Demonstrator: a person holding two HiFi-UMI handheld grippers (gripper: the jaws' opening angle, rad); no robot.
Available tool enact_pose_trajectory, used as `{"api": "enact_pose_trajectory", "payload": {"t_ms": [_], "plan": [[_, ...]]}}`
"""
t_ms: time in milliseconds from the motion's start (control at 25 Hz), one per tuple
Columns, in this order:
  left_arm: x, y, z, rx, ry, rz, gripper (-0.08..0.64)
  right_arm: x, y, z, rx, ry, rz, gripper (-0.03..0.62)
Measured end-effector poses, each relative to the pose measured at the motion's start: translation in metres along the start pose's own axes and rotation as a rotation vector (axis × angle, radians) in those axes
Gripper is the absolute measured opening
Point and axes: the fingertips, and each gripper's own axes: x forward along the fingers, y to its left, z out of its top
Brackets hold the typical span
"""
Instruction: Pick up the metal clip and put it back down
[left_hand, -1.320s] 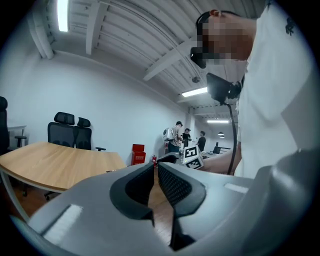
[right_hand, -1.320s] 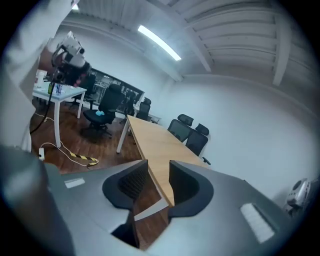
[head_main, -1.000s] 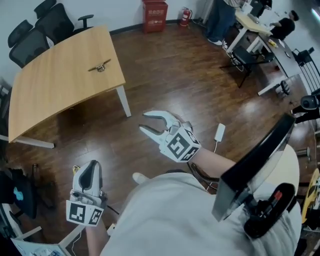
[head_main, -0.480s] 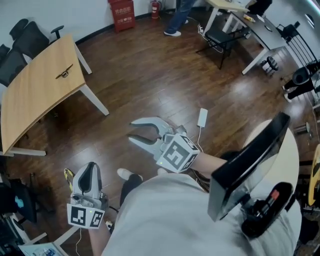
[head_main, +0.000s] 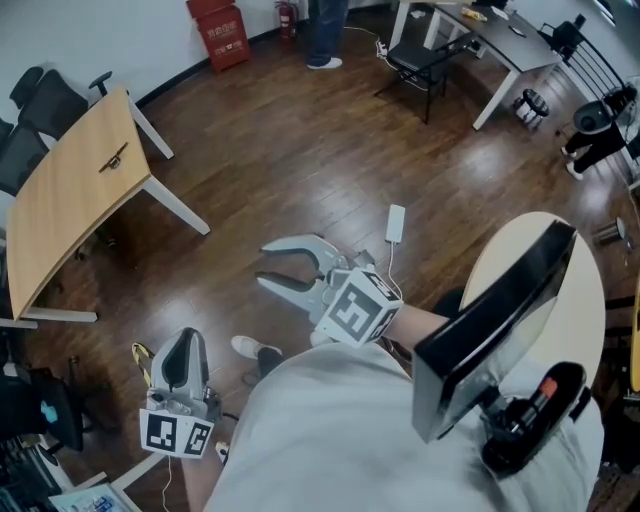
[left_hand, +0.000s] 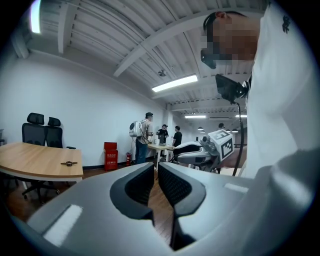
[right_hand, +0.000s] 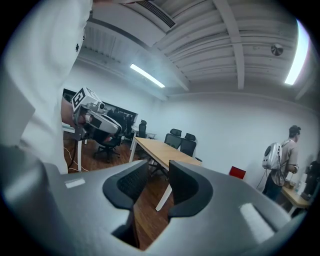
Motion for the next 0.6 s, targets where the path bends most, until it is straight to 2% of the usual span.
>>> {"api": "enact_pose_trajectory", "payload": {"t_ms": [320, 600], "plan": [[-0.002, -0.021, -0.003, 0.0, -0.008, 0.007, 0.015, -0.015, 0.004, -0.004, -0.036, 0.002, 0.014, 0.126], [-0.003, -0.028, -0.002, 0.008, -0.002, 0.008, 0.015, -0.021, 0.007, -0.004, -0.026, -0.003, 0.015, 0.12]]}}
